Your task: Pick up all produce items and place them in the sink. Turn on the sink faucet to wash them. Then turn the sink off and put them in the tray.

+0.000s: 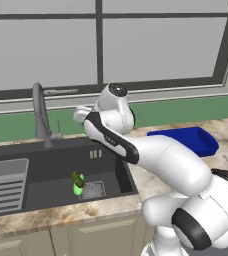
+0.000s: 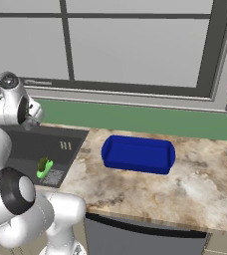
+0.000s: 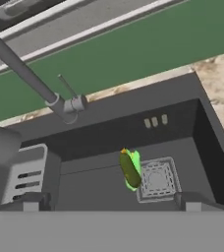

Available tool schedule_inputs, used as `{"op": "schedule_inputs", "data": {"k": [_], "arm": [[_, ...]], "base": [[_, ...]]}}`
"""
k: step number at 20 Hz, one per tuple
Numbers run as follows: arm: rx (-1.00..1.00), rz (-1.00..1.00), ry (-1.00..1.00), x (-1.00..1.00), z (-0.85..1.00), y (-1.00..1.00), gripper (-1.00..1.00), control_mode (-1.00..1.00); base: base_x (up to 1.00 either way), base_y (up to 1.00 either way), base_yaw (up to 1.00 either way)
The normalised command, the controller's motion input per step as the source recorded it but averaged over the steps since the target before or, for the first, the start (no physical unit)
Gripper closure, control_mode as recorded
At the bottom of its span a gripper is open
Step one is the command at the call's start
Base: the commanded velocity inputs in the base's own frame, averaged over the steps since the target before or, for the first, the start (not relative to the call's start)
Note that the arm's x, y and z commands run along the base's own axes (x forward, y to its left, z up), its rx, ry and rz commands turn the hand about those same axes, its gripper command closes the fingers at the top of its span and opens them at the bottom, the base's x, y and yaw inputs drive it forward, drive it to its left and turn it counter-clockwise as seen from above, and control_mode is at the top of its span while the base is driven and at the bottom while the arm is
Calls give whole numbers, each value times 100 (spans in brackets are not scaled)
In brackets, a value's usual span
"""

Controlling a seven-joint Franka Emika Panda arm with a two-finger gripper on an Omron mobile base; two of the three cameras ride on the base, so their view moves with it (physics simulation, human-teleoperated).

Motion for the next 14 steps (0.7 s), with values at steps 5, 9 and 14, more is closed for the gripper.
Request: {"op": "schedule_inputs", "data": {"k": [5, 9, 14], "arm": [[0, 2, 11, -12, -52, -8, -100, -100], [0, 4, 0, -17, -44, 0, -100, -100], [0, 1, 2, -44, -31, 0, -100, -100]], "base": [[0, 0, 0], [0, 0, 0], [0, 0, 0]]}}
